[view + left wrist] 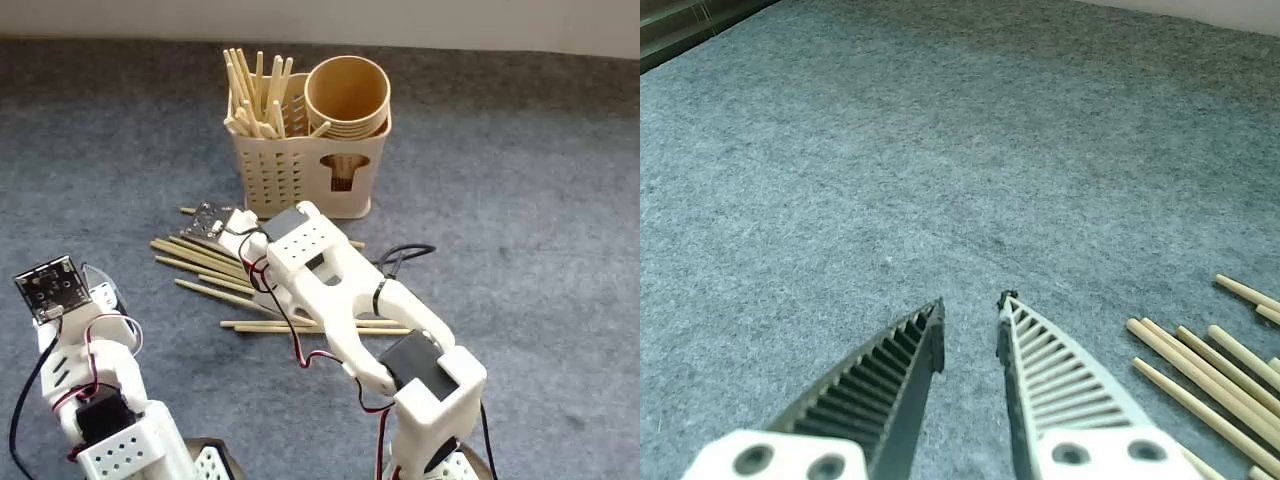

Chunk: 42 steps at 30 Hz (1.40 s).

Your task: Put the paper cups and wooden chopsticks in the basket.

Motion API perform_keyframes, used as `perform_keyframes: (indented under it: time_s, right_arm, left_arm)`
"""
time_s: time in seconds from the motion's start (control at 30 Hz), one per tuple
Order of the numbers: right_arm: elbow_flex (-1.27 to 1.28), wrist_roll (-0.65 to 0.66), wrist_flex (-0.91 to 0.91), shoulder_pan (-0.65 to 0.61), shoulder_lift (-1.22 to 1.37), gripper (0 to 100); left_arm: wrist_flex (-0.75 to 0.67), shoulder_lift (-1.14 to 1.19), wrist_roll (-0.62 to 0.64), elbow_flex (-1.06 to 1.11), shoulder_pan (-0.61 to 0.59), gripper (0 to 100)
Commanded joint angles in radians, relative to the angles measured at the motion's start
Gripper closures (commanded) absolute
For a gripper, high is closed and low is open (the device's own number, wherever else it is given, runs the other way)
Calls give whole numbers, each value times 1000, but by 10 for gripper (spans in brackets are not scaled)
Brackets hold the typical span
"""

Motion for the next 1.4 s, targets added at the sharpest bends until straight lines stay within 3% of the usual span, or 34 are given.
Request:
perform_keyframes:
  time_s: [0.0,0.2,0.4,0.73,0.97,1.27,1.37]
  right_arm:
    - [25,5,-59,-2,-54,868]
    - [124,8,-153,-1,-56,877]
    - [130,8,-151,-1,-59,954]
    - [127,8,-61,25,-62,968]
    - [139,9,-58,79,-243,993]
    - [179,150,148,148,-355,983]
    - [179,150,228,163,-360,922]
  left_arm:
    - [-3,-7,-12,22,-7,891]
    - [-3,-7,-12,22,-7,891]
    - [-3,-7,-12,22,-7,891]
    - [-3,-7,-12,22,-7,891]
    - [-3,-7,-12,22,-7,891]
    - [-3,-7,-12,22,-7,891]
    - [-3,-7,-12,22,-7,891]
